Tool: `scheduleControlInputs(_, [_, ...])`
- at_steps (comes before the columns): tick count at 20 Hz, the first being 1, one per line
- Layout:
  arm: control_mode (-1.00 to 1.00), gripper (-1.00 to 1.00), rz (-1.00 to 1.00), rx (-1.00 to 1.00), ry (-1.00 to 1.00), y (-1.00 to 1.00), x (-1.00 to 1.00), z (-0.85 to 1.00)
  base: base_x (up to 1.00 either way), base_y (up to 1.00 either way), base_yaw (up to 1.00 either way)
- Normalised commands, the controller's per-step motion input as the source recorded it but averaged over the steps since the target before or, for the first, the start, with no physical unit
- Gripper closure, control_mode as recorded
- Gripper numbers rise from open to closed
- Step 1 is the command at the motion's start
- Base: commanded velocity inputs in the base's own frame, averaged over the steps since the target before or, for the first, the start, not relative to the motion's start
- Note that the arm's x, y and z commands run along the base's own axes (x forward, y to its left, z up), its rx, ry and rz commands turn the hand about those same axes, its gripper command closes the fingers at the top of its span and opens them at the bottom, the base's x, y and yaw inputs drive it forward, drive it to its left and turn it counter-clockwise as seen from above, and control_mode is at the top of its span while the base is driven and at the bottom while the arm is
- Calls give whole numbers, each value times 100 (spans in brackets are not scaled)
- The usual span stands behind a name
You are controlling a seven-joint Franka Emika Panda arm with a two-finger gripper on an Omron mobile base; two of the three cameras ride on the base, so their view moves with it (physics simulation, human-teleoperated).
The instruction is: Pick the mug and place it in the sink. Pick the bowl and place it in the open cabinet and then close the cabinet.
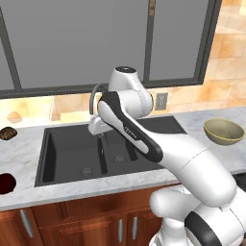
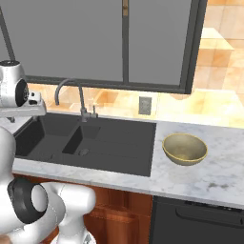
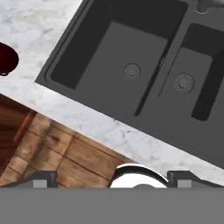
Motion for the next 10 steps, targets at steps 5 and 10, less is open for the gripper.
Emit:
scheduleControlInputs(5, [-100,-100,11,0,0,61,-2,-7,0,0,0])
scheduleControlInputs(10, [-100,-100,14,-1,0,64,0,-6,0,0,0])
